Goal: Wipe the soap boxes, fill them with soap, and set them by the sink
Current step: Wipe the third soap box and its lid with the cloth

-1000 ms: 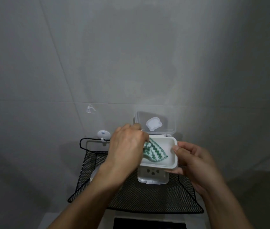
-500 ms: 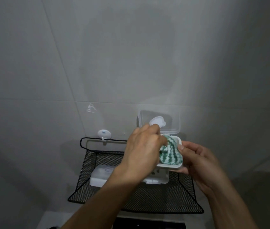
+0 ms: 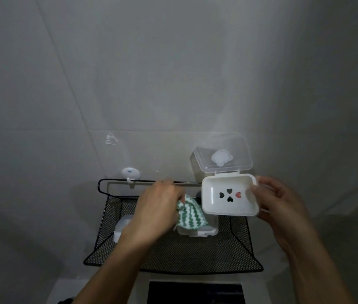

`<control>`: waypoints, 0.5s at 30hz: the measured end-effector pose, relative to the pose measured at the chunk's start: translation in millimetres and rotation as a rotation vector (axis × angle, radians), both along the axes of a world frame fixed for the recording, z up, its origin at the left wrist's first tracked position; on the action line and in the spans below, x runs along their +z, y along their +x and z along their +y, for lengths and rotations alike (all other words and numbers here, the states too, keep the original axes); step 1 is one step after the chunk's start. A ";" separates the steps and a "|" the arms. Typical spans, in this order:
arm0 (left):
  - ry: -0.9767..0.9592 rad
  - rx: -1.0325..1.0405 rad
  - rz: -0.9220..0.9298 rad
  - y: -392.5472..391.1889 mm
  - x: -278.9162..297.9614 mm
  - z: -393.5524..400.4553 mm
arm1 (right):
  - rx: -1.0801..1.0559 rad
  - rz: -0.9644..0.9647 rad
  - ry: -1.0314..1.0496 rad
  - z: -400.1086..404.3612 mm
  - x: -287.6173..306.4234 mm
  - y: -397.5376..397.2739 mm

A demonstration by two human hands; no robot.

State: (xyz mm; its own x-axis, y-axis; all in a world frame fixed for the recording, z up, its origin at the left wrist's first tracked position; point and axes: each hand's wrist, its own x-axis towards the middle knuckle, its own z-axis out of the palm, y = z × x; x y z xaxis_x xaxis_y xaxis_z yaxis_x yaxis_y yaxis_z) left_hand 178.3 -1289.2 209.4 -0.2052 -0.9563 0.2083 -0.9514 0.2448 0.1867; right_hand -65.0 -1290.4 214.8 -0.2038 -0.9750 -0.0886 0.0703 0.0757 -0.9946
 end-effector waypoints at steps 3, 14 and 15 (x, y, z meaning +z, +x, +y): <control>0.139 -0.009 0.030 -2.2 -30.2 -2.7 | 0.004 0.007 -0.016 -2.5 3.0 -6.9; 0.060 0.052 0.577 33.0 -3.1 -6.8 | 0.037 0.127 -0.030 -9.8 6.7 2.5; 0.029 0.062 0.654 37.6 8.8 -6.9 | 0.040 0.158 -0.044 -12.2 7.7 5.6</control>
State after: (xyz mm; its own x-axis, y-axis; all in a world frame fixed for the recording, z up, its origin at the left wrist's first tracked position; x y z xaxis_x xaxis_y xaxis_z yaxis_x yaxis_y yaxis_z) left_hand 215.9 -1296.1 218.1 0.0105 -0.9694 0.2454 -0.6517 0.1795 0.7369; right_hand -59.3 -1302.6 222.5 -0.1731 -0.9848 -0.0153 -0.0891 0.0312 -0.9955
